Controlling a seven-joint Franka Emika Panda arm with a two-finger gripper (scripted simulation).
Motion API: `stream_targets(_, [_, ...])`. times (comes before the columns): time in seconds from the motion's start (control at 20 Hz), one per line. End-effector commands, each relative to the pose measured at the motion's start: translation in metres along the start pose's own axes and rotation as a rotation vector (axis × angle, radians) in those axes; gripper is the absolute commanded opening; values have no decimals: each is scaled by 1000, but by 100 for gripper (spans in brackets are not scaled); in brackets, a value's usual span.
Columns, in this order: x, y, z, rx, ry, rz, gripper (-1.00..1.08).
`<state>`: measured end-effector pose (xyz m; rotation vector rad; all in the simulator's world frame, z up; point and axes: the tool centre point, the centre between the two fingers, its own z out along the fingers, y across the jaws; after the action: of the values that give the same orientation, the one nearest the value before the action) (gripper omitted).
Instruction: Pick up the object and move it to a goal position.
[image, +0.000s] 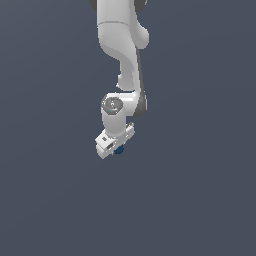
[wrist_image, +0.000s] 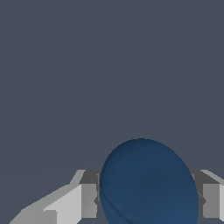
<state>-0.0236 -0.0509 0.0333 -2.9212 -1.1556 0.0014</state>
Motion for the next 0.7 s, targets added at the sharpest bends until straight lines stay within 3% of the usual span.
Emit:
stream_targets(0.0, [2, 2, -5, -1, 1, 0, -100])
stream_targets(0.65, [27, 26, -85, 0, 2, -1, -100])
